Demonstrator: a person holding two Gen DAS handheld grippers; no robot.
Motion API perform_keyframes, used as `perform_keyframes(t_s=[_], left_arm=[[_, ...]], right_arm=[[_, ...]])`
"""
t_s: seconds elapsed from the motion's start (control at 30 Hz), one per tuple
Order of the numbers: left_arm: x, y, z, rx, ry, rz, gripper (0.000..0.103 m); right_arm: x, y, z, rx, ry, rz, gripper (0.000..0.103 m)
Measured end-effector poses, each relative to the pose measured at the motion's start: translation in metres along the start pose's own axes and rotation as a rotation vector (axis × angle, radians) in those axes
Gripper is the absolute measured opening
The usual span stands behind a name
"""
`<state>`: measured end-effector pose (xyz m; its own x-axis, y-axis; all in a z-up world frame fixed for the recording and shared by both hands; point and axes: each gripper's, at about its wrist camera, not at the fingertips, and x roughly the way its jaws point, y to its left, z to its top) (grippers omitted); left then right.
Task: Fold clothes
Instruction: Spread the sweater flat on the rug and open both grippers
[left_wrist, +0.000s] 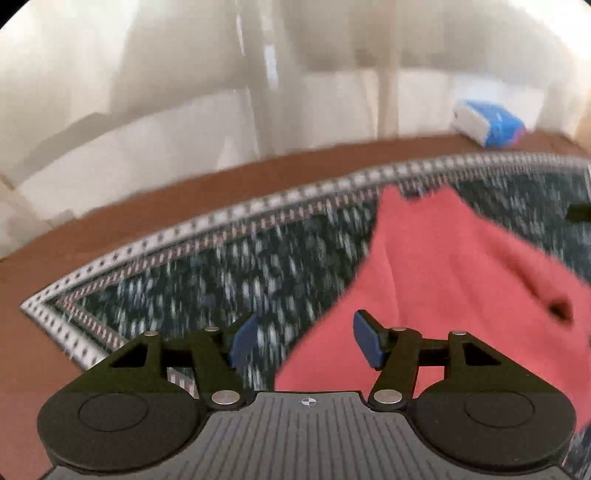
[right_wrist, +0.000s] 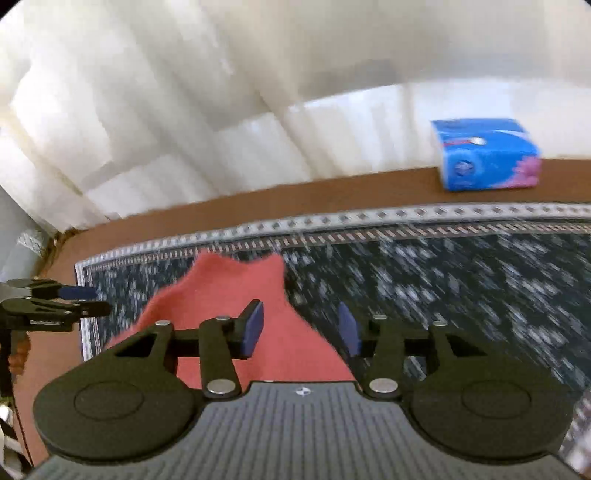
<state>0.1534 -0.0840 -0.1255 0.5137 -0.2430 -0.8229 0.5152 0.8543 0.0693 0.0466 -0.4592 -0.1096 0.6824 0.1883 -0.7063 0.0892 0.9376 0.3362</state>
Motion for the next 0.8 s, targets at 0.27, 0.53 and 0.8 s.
perform_keyframes(t_s=[0.27,0.53,0.8], left_arm=[[-0.002,-0.043,-0.067,0.084,0.088,0.013,0.072],[0.001,-0.045,-0.083,0.071,0.117,0.004,0.071],[-0.007,-0.039,-0.075,0.034,0.113,-0.042,0.000]], right_arm=[[-0.022,0.000,-0.076,0.036,0.103,-0.102,0.053],[-0.030,-0.001,-0.096,0.050,0.117,-0.136,0.053],[-0.018,0.003,-0.104,-0.012,0.150,-0.127,0.053]])
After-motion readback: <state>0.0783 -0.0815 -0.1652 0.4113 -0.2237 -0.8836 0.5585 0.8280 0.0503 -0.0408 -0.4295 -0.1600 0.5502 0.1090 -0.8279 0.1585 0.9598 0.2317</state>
